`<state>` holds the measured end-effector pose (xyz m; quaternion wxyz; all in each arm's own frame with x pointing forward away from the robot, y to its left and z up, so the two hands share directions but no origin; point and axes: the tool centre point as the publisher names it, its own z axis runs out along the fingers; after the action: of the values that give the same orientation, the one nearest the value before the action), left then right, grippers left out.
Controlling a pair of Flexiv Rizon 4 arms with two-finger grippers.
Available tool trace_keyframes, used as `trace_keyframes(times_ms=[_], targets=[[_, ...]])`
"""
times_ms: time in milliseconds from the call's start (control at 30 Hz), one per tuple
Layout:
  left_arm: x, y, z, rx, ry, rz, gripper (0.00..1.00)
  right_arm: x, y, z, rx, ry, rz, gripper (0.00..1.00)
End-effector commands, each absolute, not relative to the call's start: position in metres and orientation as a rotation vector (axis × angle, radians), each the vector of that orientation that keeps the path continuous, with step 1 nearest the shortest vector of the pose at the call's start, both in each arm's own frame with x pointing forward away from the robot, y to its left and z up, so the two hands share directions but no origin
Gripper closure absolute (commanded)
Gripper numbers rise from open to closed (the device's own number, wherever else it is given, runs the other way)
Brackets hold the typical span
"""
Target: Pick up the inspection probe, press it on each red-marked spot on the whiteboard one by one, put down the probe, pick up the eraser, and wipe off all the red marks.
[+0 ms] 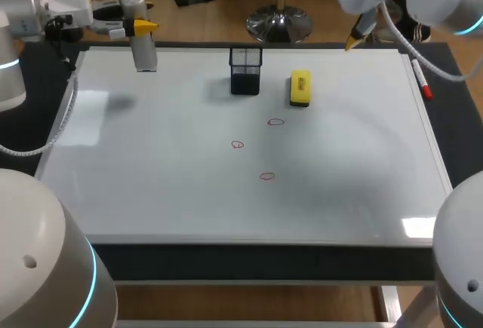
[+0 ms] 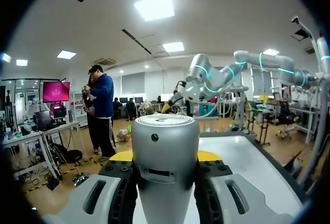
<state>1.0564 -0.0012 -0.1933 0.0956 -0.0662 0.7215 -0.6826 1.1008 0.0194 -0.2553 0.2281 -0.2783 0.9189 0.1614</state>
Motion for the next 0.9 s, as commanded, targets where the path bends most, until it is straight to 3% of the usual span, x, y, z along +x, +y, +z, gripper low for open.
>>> trace_keyframes(times_ms=[33,900], targets=[[1.0563,-0.0016,-0.1926,-0.196,2.137,-2.022,1.0,1.1079,0.0136,-0.2467,-1.446,2.816,0.115,0.0],[1.0563,-0.0016,-0.1926,-0.196,2.137,-2.022,1.0,1.1025,0.0214,-0.2554,-1.563,2.7,0.187,0.0]])
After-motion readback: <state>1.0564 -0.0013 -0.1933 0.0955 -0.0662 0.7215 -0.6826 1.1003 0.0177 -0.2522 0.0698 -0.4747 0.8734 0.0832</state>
